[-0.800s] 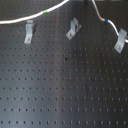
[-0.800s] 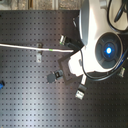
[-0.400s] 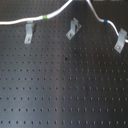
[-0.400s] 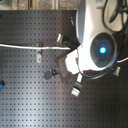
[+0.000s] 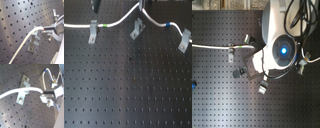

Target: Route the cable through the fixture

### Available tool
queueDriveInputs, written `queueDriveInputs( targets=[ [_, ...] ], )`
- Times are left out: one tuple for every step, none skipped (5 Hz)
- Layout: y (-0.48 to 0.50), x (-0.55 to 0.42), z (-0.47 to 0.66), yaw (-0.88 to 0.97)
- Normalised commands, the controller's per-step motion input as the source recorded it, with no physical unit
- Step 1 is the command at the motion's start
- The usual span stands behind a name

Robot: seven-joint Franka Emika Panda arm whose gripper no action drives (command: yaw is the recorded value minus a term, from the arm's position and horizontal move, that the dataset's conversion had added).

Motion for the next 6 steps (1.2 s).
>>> queueDriveInputs(
  targets=[
    [-0.149,-0.333,0.22,-0.4],
    [-0.082,-0.144,0.05,-0.13],
    [-0.059,-0.093,0.07,0.0],
    [-0.175,-0.396,0.14,0.15],
    [0.199,-0.139,0.0,0.68],
    [0.189,-0.107,0.0,0.72]
  ],
)
